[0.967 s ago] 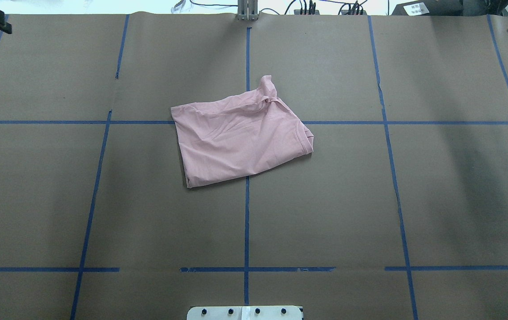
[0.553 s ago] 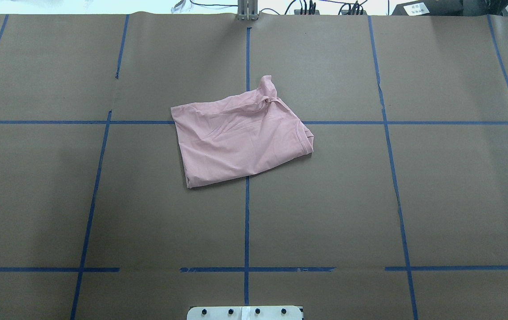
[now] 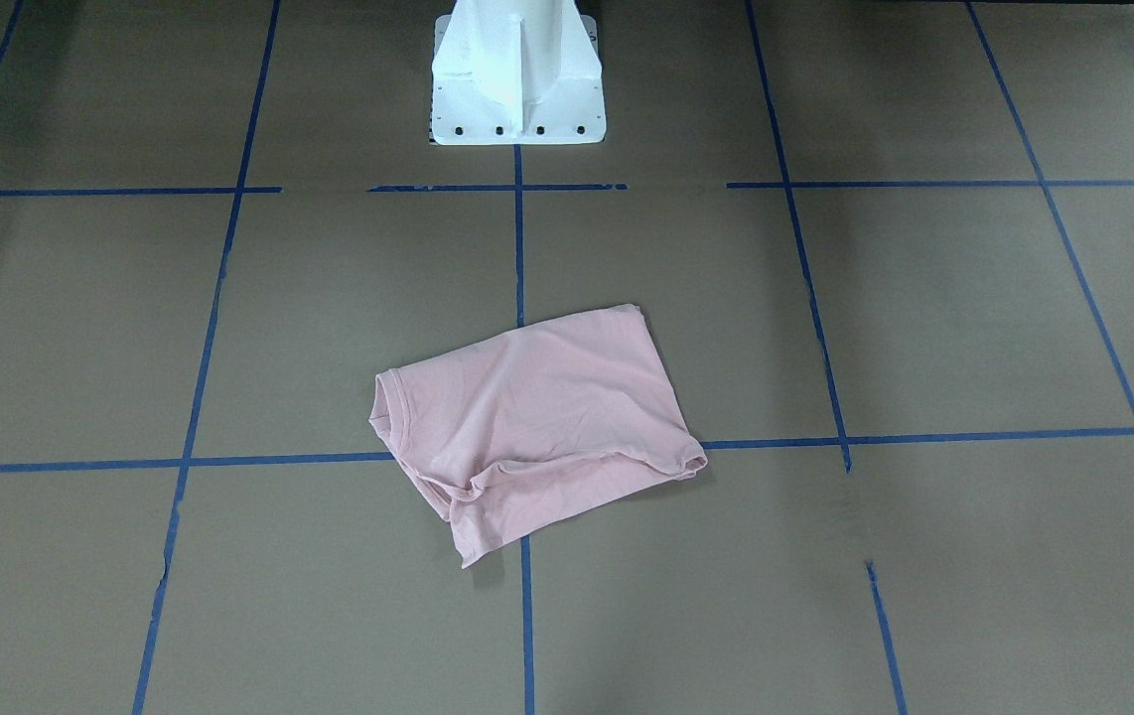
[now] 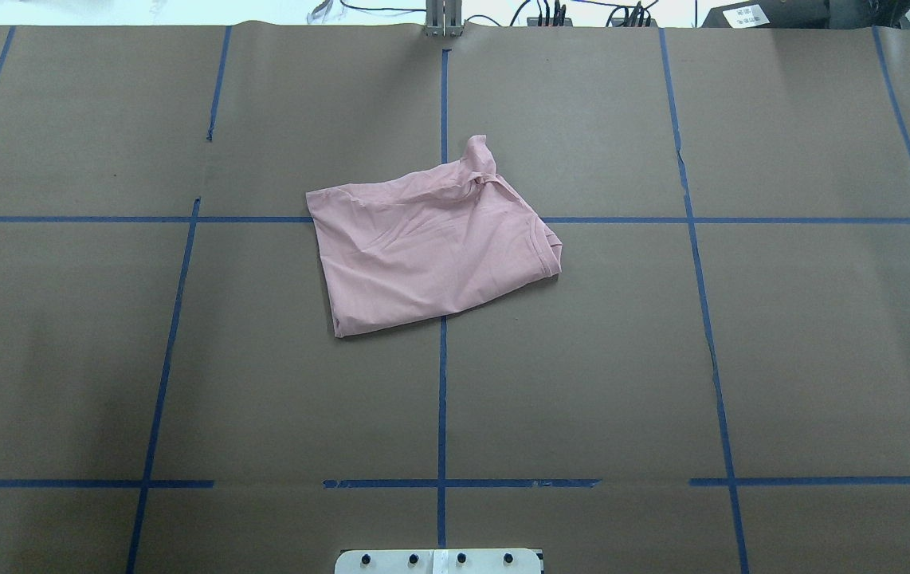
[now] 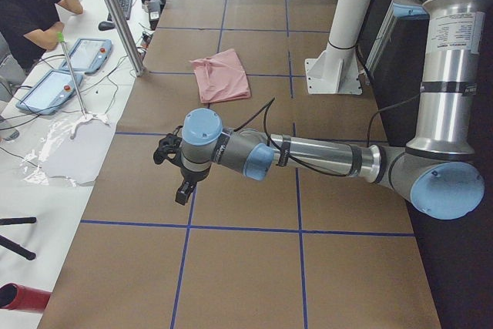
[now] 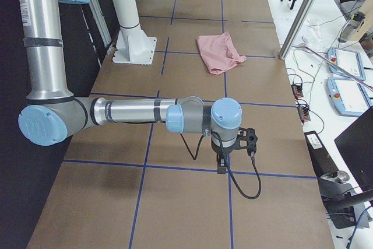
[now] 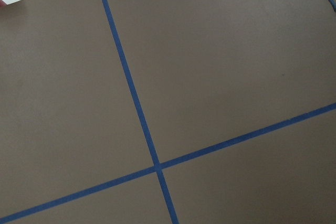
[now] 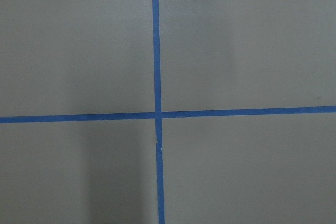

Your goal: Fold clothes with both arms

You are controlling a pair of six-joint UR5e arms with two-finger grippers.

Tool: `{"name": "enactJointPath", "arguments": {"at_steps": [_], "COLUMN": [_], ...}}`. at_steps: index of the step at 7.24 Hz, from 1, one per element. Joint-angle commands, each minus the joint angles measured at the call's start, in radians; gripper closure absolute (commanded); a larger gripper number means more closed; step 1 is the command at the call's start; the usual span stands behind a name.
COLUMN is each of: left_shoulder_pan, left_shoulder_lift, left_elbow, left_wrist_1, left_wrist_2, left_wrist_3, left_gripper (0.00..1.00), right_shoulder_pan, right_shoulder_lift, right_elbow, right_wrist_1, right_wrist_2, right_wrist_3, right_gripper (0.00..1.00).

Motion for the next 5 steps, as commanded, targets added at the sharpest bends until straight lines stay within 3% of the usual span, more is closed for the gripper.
{"name": "enactJointPath", "arguments": {"at_steps": [1,2,5], "left_shoulder_pan": [0.004,0.002,0.007], "left_shoulder_lift": [0.023,0.029,0.027], "left_elbow": [0.001,0.004,-0.011], "left_wrist_1": [0.005,0.016,0.176], "left_wrist_2": [0.046,0.049,0.051], "left_wrist_3": [-0.004,-0.005,-0.005], "left_gripper": [0.00,0.00,0.00], "right_shoulder_pan": [-0.090,-0.131,-0.144], "right_shoulder_lift": [0.009,0.000,-0.026], "right_elbow": [0.038,0.047,0.105], "right_wrist_1": [-0.007,0.001,0.001], "right_wrist_2": [0.007,0.003,-0.003], "right_wrist_3": [0.078,0.160,0.178], "right_gripper": [0.00,0.00,0.00]}}
